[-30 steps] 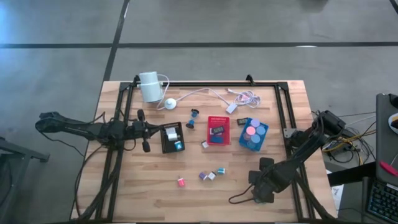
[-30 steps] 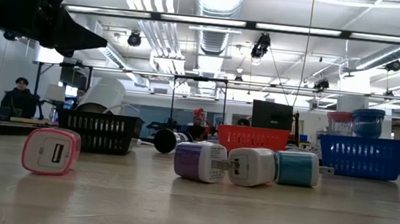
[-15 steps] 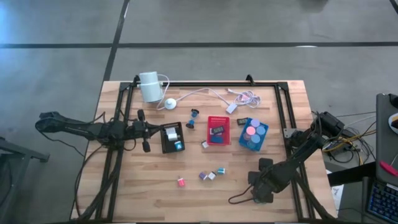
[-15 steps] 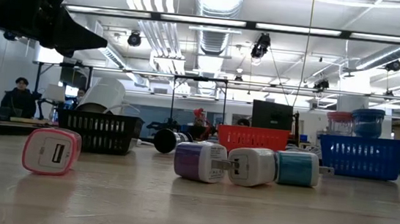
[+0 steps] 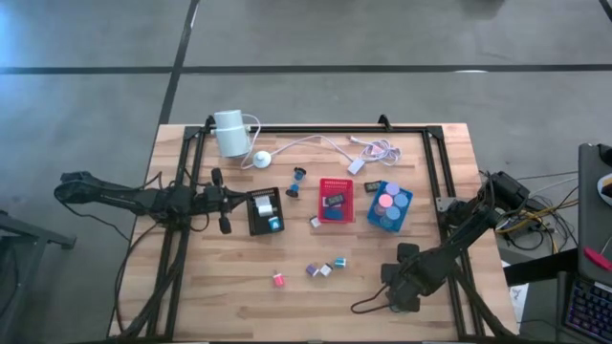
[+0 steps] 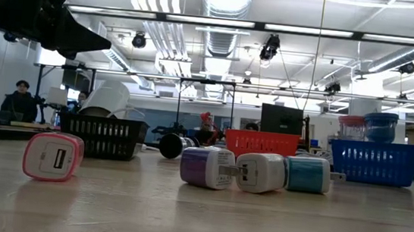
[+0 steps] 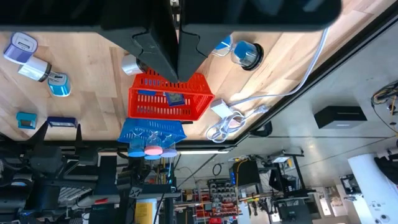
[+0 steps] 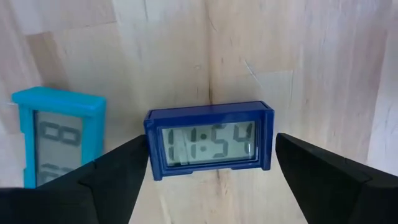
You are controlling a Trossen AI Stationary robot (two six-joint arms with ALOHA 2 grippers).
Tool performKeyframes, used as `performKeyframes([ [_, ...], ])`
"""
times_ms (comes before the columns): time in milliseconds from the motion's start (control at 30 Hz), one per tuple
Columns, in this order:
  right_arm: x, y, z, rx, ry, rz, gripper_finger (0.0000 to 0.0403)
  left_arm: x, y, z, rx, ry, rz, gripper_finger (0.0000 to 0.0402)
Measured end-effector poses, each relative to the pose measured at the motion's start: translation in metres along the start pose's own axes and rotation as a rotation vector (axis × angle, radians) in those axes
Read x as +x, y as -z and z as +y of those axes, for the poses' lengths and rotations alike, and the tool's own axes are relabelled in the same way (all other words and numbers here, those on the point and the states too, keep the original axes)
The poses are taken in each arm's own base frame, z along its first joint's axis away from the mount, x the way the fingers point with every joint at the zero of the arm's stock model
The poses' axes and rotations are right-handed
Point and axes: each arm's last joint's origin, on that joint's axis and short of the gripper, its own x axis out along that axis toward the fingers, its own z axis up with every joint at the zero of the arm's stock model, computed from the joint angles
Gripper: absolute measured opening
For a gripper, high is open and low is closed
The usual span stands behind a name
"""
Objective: Pick & Place Office items
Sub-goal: Put the dark blue digital clock into the red bin
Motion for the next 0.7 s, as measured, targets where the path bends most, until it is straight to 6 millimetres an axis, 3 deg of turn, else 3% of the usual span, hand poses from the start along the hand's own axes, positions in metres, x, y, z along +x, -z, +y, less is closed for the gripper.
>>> performKeyframes([
  [333,0.009,0.0,0.001,-0.012,0.016,0.014,0.0312,0.0,0.0,0.0,0.0,0.0,0.0,0.0014],
  [467,0.006,0.0,0.0,-0.018,0.002,0.005,0.0278,0.0,0.0,0.0,0.0,0.0,0.0,0.0014],
  [700,-0.009,-0.001,-0.003,-0.026,-0.057,-0.044,0.0278,0.0,0.0,0.0,0.0,-0.001,0.0,0.0014],
])
